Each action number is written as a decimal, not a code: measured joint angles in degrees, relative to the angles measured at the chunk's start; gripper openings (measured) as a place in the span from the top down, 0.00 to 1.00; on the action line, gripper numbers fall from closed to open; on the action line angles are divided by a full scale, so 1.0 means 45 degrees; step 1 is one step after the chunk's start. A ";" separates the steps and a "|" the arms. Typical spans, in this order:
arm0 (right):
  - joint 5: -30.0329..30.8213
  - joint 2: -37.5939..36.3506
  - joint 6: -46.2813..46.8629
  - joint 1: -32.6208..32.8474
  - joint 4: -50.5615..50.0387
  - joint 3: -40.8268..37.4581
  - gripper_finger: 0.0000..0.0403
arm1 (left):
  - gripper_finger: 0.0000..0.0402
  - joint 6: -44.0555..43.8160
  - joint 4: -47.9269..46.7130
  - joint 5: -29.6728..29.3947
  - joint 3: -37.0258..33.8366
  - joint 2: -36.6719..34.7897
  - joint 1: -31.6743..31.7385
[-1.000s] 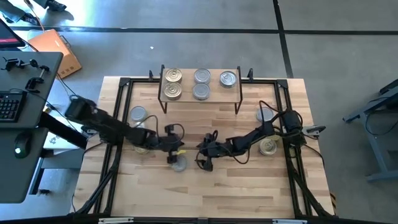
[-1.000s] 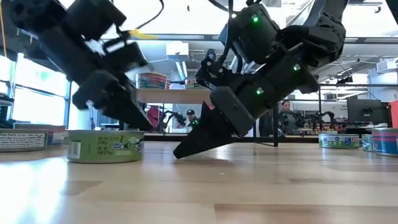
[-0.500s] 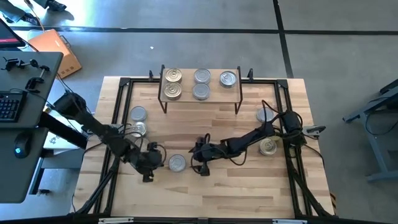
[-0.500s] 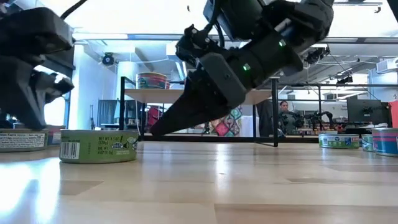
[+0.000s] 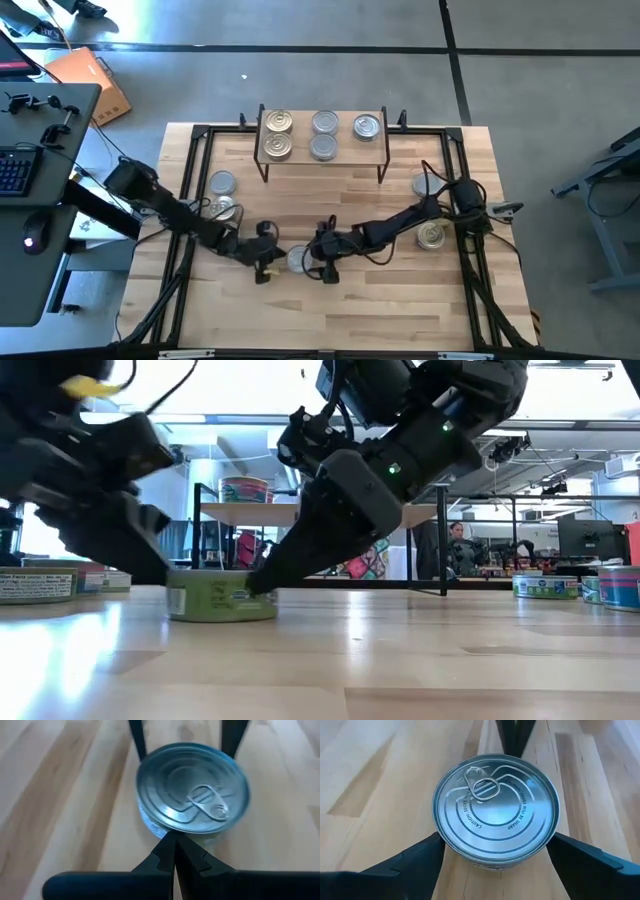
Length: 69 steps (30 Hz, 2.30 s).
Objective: Stack canned seafood by type on shelf
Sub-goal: Put the bottom left green tuna can on the shelf aligned with the other green tuna can
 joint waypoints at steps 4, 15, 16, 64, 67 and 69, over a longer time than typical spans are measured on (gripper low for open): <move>0.0458 -0.0248 0.1644 0.0093 -0.1103 0.0025 0.17 | 1.00 0.1120 0.0990 0.0020 -0.0001 0.0279 0.0863; 0.3834 -0.1722 0.5587 0.1052 -0.4200 0.0050 0.17 | 1.00 0.2426 0.0062 -0.0092 0.0126 -0.1544 0.1868; 0.3970 -0.1755 0.5711 0.1129 -0.4386 0.0027 0.17 | 1.00 0.2419 -0.0481 -0.0063 0.0120 -0.1796 0.1868; 0.0434 -0.2215 -0.0873 -0.1093 -0.3575 0.0089 0.11 | 1.00 0.1648 0.2183 0.1471 0.0083 0.1296 0.2654; 0.0776 -0.2337 -0.1159 -0.1183 -0.4889 0.0086 0.11 | 1.00 0.1644 0.2200 0.1471 0.0083 0.1296 0.2654; 0.0716 -0.2337 -0.1468 -0.1315 -0.5416 0.0053 0.11 | 1.00 0.1639 0.2190 0.1560 0.0083 0.1296 0.2650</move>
